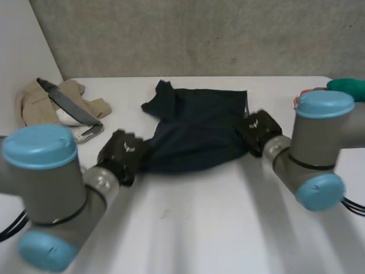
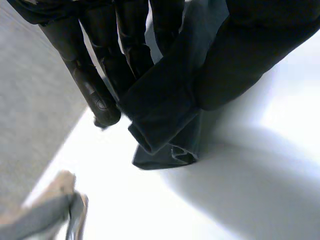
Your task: Fold the laundry.
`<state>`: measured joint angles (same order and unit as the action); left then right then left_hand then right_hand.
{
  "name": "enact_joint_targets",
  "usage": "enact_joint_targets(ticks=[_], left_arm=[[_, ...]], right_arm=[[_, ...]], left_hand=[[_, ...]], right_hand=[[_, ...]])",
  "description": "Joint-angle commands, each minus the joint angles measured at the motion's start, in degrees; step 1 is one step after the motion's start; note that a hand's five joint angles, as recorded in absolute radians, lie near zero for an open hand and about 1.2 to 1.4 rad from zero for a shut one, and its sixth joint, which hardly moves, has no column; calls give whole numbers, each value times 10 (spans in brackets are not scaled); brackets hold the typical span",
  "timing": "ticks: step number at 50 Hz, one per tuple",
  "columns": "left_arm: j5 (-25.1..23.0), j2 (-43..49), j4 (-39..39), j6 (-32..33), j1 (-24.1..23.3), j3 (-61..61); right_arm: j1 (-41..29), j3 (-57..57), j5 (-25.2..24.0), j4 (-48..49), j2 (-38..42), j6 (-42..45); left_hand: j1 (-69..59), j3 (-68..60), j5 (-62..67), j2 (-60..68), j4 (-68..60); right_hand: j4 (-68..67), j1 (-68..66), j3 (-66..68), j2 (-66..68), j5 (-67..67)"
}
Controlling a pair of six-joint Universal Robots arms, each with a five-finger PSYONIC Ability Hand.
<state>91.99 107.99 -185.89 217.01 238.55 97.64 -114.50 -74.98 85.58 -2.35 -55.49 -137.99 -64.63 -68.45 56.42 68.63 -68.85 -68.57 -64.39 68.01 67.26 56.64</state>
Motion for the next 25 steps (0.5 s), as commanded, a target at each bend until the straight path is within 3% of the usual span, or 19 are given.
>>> enact_joint_targets(ticks=[1,6,10,15,18,25], left_arm=[[14,-142,238,36,-26,74],[-20,-182,400,44,-76,94],[-44,-181,405,46,-85,73],[-43,-133,292,46,-69,13],[-40,-86,198,47,-39,-35],[-37,63,34,53,-5,-171]], right_arm=[[4,-137,-2,-221,-197,36],[29,-232,-10,-276,-299,135],[34,-268,-10,-276,-315,178],[34,-254,-25,-252,-305,135],[32,-204,-25,-165,-230,69],[23,-99,41,-5,-115,4]], left_hand=[[-154,-116,136,114,-111],[-154,-116,136,114,-111],[-154,-116,136,114,-111],[-154,-116,136,114,-111],[-154,-116,136,114,-111],[-154,-116,136,114,-111]], right_hand=[[-114,-156,120,127,134],[-114,-156,120,127,134],[-114,-156,120,127,134],[-114,-156,120,127,134],[-114,-156,120,127,134],[-114,-156,120,127,134]])
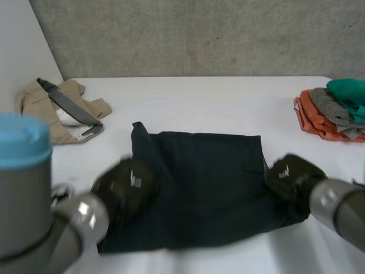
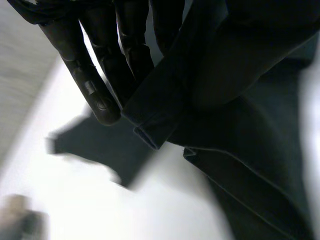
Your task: Fold the laundry.
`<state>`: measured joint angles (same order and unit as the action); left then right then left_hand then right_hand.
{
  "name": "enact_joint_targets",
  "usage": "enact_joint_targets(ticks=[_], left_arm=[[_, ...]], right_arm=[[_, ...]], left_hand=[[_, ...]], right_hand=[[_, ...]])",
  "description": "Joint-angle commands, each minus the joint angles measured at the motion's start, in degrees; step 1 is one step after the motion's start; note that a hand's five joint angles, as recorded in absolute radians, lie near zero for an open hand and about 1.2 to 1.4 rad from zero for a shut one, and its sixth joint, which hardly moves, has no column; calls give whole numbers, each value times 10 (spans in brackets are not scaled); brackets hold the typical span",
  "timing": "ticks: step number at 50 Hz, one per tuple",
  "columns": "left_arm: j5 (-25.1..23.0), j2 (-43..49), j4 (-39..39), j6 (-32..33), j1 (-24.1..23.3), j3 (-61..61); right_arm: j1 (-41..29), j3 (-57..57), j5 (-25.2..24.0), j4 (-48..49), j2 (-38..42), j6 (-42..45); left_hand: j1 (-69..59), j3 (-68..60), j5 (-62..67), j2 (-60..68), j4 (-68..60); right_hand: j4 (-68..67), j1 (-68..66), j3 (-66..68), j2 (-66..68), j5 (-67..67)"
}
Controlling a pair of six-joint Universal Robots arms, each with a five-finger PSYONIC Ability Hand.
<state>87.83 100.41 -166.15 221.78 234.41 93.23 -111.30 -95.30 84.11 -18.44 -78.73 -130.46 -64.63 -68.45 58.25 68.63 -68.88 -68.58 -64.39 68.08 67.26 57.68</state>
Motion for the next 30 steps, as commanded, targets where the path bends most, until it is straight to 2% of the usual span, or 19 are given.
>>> enact_joint_targets(ticks=[1,5,9,12,14,15,16,17,18,21,25,27,30], left_arm=[[5,153,-174,8,38,-145],[10,236,-195,22,45,-236],[39,326,-196,44,61,-339],[47,361,-199,52,65,-380],[49,394,-206,59,67,-418],[50,403,-210,60,68,-429],[56,415,-216,61,68,-448],[56,419,-219,60,67,-452],[56,421,-220,57,65,-455],[54,415,-223,49,59,-445],[52,336,-224,16,49,-392],[50,278,-227,-22,47,-334],[46,228,-227,-52,47,-281]], right_arm=[[-10,115,62,171,124,-70],[-17,172,70,245,183,-67],[-21,236,65,309,262,-55],[-21,267,62,337,304,-51],[-24,298,60,356,343,-46],[-24,308,65,359,355,-45],[-28,324,69,366,372,-40],[-28,329,70,367,377,-40],[-29,332,73,367,380,-42],[-31,325,89,362,352,-59],[-25,252,97,330,245,-104],[-23,200,78,257,171,-134],[-21,160,55,178,130,-184]], left_hand=[[-154,-116,118,114,-111],[-154,-116,118,114,-111],[-154,-116,118,114,-111],[-154,-116,118,114,-111],[-154,-116,118,114,-111],[-117,-79,81,77,-75],[406,444,-442,-446,448],[546,584,-582,-586,589],[518,556,-554,-558,561],[546,584,-582,-586,589],[546,584,-582,-586,589],[546,584,-582,-586,589],[546,584,-582,-586,589]], right_hand=[[-114,-156,119,127,123],[-114,-156,119,127,123],[-114,-156,119,127,123],[-114,-156,119,127,123],[390,349,-385,-377,-381],[586,544,-581,-573,-577],[586,544,-581,-573,-577],[586,544,-581,-573,-577],[586,544,-581,-573,-577],[586,544,-581,-573,-577],[586,544,-581,-573,-577],[586,544,-581,-573,-577],[586,544,-581,-573,-577]])
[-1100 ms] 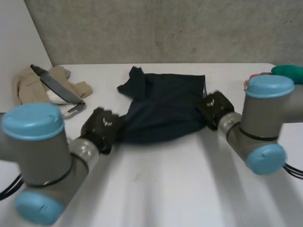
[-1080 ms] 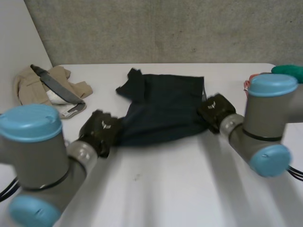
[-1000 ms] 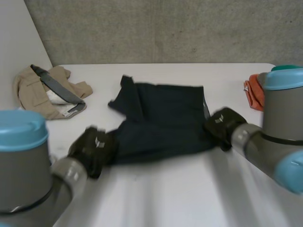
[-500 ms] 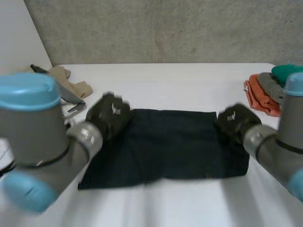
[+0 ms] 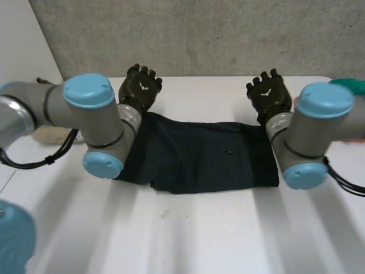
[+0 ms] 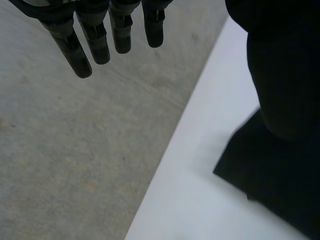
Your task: Fold the laundry.
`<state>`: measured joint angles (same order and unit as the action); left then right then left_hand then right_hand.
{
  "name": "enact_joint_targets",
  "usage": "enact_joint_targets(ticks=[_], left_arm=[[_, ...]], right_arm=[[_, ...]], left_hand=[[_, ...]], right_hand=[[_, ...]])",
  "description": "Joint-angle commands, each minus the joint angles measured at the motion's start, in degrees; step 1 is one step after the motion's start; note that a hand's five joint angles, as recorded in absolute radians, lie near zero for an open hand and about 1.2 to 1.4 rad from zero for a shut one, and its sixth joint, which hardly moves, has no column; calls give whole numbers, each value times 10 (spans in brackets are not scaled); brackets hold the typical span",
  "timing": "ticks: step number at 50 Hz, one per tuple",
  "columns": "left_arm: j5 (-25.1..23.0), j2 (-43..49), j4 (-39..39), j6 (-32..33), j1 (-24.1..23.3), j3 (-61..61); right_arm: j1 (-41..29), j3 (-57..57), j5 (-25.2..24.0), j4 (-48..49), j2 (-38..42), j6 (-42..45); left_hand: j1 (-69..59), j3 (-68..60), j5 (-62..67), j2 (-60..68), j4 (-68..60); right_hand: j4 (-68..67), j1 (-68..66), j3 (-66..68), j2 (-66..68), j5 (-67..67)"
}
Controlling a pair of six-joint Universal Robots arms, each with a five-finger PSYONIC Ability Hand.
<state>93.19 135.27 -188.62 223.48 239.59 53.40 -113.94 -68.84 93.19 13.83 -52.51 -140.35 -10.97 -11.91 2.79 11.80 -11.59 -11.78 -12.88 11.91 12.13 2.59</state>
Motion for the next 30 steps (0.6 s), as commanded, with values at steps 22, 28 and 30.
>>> enact_joint_targets(ticks=[22,28,30], left_arm=[[-94,-221,-3,-189,-7,268],[-94,-222,-3,-189,-6,268],[-94,-223,-3,-189,-5,270]], right_arm=[[64,-236,-115,-32,-53,-172],[69,-252,-59,-12,-74,-155],[78,-277,-58,-12,-117,-142]], left_hand=[[10,19,-28,-18,16],[10,19,-28,-18,16],[10,19,-28,-18,16]], right_hand=[[-681,-670,680,677,673],[-682,-671,681,679,674],[-682,-671,681,679,674]])
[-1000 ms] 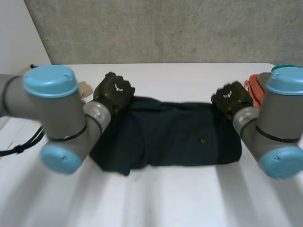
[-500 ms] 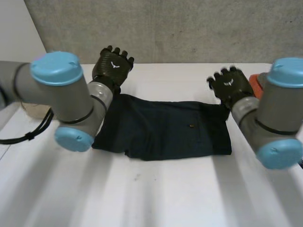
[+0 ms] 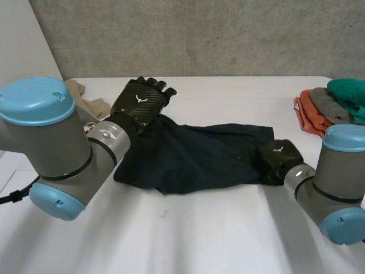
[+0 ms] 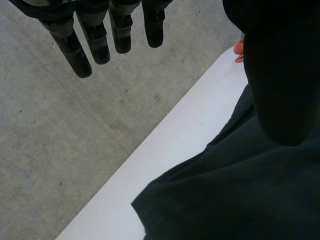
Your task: Fold the laundry.
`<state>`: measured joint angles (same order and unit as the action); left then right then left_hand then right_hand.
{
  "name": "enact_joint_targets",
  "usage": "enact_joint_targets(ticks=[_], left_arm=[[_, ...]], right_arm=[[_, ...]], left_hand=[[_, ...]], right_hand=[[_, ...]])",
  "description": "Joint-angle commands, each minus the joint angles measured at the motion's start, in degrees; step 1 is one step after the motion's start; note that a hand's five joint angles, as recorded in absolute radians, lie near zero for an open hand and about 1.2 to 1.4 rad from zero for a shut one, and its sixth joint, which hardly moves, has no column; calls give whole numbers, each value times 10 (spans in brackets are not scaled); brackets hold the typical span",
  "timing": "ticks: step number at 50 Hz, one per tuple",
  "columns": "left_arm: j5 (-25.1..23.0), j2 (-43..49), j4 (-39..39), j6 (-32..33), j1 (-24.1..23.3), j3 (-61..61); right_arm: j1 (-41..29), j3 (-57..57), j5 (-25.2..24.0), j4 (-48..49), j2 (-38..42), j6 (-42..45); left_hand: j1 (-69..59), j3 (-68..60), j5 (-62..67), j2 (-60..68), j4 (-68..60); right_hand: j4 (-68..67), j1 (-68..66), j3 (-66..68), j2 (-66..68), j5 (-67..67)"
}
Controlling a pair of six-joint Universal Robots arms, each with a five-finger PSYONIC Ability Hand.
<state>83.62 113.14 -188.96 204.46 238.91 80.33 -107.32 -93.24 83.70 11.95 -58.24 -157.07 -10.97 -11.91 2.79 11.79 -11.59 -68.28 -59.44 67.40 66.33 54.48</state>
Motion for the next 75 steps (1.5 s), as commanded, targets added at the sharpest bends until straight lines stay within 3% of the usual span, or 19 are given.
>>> enact_joint_targets(ticks=[1,7,13,17,18,22,26,27,28,29,35,38,39,44,49,54,60,66,75], left_arm=[[1,-4,0,2,2,1],[1,-28,1,2,4,18],[0,-49,0,1,8,34],[3,-54,0,1,9,38],[4,-58,0,1,9,40],[6,-66,-1,1,15,45],[8,-74,0,-4,27,47],[8,-75,0,-6,30,46],[8,-76,0,-12,35,46],[8,-78,0,-16,38,46],[18,-93,-1,-40,45,37],[29,-98,-11,-47,44,19],[32,-97,-18,-53,40,8],[28,-86,-25,-86,25,-24],[12,-16,-18,-115,-21,-75],[6,77,39,-116,-74,-127],[39,149,106,-118,-78,-154],[149,191,140,-111,-75,-167],[144,211,199,-109,-64,-173]], right_arm=[[18,-42,37,7,-74,34],[72,-65,42,7,-138,186],[37,-46,31,34,-141,305],[-91,-24,-17,106,-126,345],[-137,-21,-50,142,-111,358],[-208,-23,-145,195,-45,397],[-233,-14,-195,173,1,437],[-234,-11,-195,165,6,442],[-236,-4,-192,151,8,450],[-236,-1,-188,144,8,452],[-229,-4,-159,128,-52,350],[-221,-12,-145,128,-128,185],[-211,-10,-140,125,-151,88],[-145,-1,-113,84,-183,-119],[-76,36,-69,-24,-189,-134],[-75,122,-55,-122,-99,-131],[-72,197,-72,-189,-14,-133],[-73,242,-115,-212,70,-130],[-73,255,-74,-213,114,-57]], left_hand=[[10,19,-28,-18,16],[10,19,-28,-18,16],[10,19,-28,-18,16],[10,19,-28,-18,16],[10,19,-28,-18,16],[10,19,-28,-18,16],[10,19,-28,-18,16],[10,19,-28,-18,16],[10,19,-28,-18,16],[10,19,-28,-18,16],[10,19,-28,-18,16],[10,19,-28,-18,16],[10,19,-28,-18,16],[10,19,-28,-18,16],[6,15,-24,-14,12],[2,12,-21,-11,9],[1,10,-19,-9,7],[2,12,-21,-11,9],[-1,9,-17,-7,5]], right_hand=[[-117,-206,126,137,155],[-117,-206,126,137,155],[-117,-206,126,137,155],[-117,-206,126,137,155],[-117,-206,126,137,155],[-117,-206,126,137,155],[-101,-190,110,121,139],[61,-28,-52,-41,-23],[452,363,-443,-432,-414],[583,494,-574,-563,-545],[583,494,-574,-563,-545],[583,494,-574,-563,-545],[583,494,-574,-563,-545],[583,494,-574,-563,-545],[583,494,-574,-563,-545],[583,494,-574,-563,-545],[583,494,-574,-563,-545],[583,494,-574,-563,-545],[583,494,-574,-563,-545]])
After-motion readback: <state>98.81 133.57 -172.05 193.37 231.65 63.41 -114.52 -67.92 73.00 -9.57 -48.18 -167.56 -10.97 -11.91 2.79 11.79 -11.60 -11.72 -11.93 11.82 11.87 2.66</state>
